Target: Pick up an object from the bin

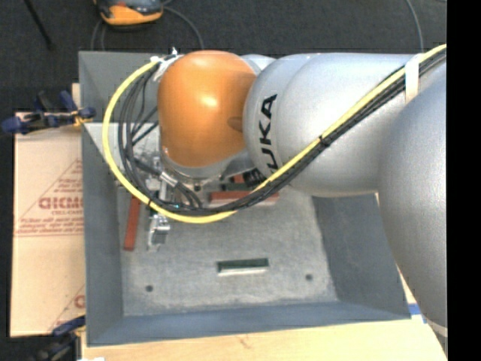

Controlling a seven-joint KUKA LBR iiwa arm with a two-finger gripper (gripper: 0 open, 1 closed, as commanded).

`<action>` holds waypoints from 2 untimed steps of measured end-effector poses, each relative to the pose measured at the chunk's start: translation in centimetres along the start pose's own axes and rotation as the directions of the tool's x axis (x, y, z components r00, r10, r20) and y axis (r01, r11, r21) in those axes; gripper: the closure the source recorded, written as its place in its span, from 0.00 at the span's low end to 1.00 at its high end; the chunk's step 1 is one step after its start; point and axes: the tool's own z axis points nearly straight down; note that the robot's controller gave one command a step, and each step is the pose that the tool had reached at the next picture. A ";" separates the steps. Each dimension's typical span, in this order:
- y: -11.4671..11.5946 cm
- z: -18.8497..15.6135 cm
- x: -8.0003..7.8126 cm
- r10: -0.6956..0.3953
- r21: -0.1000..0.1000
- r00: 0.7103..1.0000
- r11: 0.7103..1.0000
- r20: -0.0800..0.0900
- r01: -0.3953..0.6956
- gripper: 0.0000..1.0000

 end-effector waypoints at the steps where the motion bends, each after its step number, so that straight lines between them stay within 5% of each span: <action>1: -1.4 0.7 2.0 -0.046 -0.001 0.999 0.999 0.005 0.046 0.00; 2: -8.3 1.2 5.8 -0.146 0.001 0.989 0.989 0.000 0.146 0.00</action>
Offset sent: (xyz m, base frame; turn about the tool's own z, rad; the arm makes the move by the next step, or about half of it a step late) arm -0.0734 -0.1112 -0.0147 -0.1755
